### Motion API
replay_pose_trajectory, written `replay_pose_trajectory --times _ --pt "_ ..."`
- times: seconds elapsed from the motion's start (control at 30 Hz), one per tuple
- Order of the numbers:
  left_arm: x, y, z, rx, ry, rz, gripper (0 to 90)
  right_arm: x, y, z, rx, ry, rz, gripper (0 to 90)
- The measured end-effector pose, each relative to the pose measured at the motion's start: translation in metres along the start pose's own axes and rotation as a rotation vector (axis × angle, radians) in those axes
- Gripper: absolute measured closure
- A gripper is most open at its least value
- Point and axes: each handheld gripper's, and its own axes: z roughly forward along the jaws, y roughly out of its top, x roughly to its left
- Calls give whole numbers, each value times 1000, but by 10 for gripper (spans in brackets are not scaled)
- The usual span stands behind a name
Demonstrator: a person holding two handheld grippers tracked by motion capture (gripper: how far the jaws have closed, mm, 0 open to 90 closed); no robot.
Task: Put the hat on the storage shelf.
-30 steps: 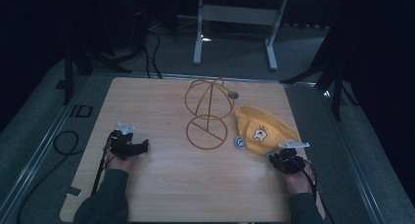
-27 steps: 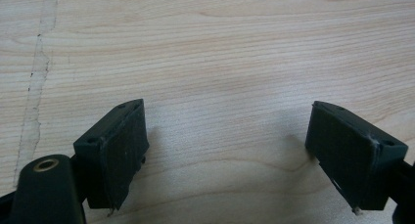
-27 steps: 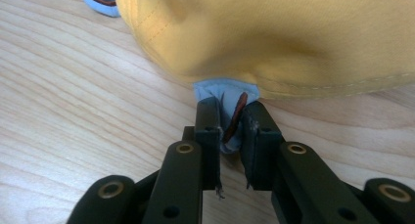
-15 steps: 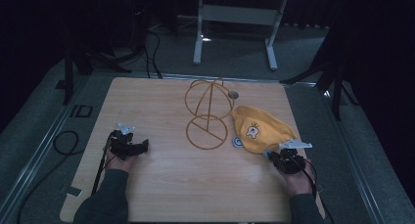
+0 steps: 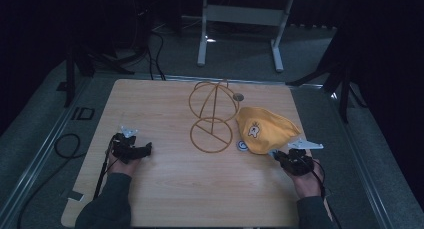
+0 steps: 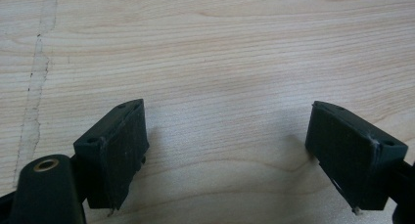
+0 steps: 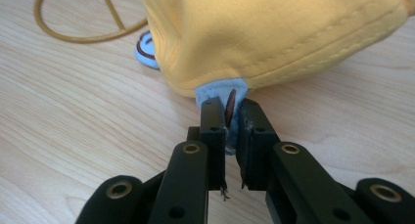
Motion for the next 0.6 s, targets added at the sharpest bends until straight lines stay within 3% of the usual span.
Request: replay_pose_trajectory --times 0.6 --pt "0 0 0 0 0 0 159 11 27 -26 -91 36 -51 829"
